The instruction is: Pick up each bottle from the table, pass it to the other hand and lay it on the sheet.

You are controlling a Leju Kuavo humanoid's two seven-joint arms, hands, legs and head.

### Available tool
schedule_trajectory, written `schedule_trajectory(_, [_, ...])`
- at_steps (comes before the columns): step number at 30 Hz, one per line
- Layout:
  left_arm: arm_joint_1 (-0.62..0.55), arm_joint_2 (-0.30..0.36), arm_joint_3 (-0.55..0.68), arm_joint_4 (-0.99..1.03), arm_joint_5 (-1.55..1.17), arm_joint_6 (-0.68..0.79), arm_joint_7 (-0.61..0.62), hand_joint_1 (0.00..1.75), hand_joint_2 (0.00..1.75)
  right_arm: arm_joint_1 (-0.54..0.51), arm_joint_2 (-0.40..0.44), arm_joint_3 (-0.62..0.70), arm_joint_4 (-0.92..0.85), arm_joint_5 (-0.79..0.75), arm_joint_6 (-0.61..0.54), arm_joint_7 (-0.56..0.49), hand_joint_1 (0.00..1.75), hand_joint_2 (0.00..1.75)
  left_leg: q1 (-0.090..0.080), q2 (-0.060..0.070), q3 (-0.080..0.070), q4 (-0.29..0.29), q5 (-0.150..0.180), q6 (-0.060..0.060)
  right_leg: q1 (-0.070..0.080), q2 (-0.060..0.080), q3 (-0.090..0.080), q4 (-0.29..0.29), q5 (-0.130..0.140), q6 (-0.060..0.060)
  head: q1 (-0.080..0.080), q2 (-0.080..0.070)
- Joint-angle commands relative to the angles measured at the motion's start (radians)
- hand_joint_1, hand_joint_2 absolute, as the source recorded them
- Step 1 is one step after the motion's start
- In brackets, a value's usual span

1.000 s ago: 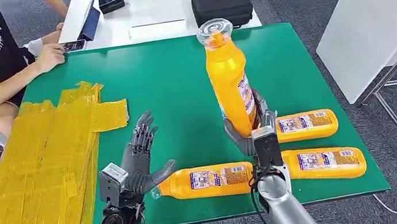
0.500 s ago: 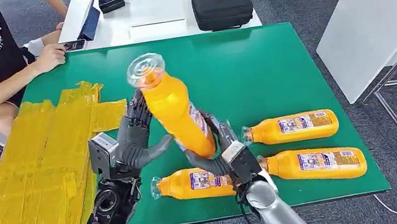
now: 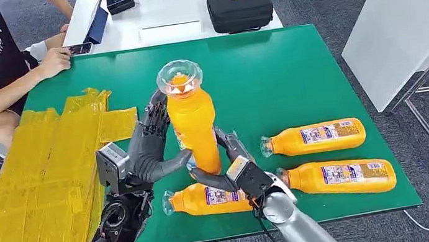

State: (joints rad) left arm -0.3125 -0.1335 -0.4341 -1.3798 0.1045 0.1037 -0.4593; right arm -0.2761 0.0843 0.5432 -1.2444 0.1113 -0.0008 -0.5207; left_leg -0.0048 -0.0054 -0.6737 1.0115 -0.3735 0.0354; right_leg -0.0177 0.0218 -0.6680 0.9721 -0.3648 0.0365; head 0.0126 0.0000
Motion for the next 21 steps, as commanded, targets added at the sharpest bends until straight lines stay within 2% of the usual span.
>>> schedule_trajectory(1, [-0.036, 0.02, -0.063, -0.001, 0.001, -0.01, 0.015, 0.0, 1.75, -0.019, -0.005, 0.087, 0.105, 0.078, 0.006, 0.012, 1.75, 1.75, 0.001, 0.0, 0.004, 0.0, -0.002, -0.002, 0.001, -0.001, 0.004, -0.001, -0.002, -0.001, 0.0, 0.0])
schedule_trajectory(3, [-0.037, 0.019, -0.07, 0.004, 0.0, -0.02, 0.024, 0.0, 1.75, -0.019, -0.002, 0.082, 0.106, 0.101, -0.018, 0.015, 1.75, 1.75, 0.001, 0.001, 0.01, 0.001, -0.005, -0.003, 0.002, -0.002, 0.01, 0.0, -0.005, -0.003, 0.0, 0.0])
schedule_trajectory(10, [-0.039, 0.021, -0.068, 0.026, 0.007, -0.033, 0.047, 0.0, 1.75, 0.013, -0.002, 0.045, 0.061, 0.142, -0.081, 0.027, 1.75, 1.75, 0.0, -0.001, 0.004, -0.001, -0.001, -0.002, 0.001, -0.002, 0.004, -0.001, -0.002, -0.001, 0.0, 0.0])
schedule_trajectory(11, [-0.037, 0.022, -0.068, 0.024, 0.007, -0.03, 0.05, 0.0, 1.75, 0.021, -0.004, 0.041, 0.05, 0.143, -0.087, 0.026, 1.75, 1.75, 0.001, -0.001, 0.012, 0.001, -0.006, -0.004, 0.002, -0.004, 0.012, 0.001, -0.006, -0.003, 0.0, 0.0])
schedule_trajectory(14, [-0.034, 0.026, -0.069, 0.023, 0.006, -0.027, 0.052, 0.0, 1.75, 0.027, -0.006, 0.038, 0.04, 0.143, -0.086, 0.026, 1.75, 1.75, 0.0, -0.001, 0.003, -0.001, -0.001, -0.001, 0.0, -0.002, 0.004, 0.0, -0.002, -0.001, 0.0, 0.0])
schedule_trajectory(20, [-0.032, 0.029, -0.075, 0.025, 0.006, -0.026, 0.053, 0.0, 1.75, 0.025, -0.004, 0.033, 0.041, 0.144, -0.094, 0.027, 1.75, 1.75, 0.0, -0.001, 0.009, 0.001, -0.004, -0.003, 0.001, -0.003, 0.009, 0.001, -0.004, -0.002, 0.0, 0.0])
schedule_trajectory(21, [-0.032, 0.029, -0.082, 0.029, 0.002, -0.028, 0.055, 0.0, 1.75, 0.025, -0.004, 0.032, 0.039, 0.144, -0.095, 0.027, 1.75, 1.75, 0.0, -0.001, 0.005, 0.0, -0.002, -0.002, 0.001, -0.002, 0.005, 0.0, -0.003, -0.002, 0.0, 0.0])
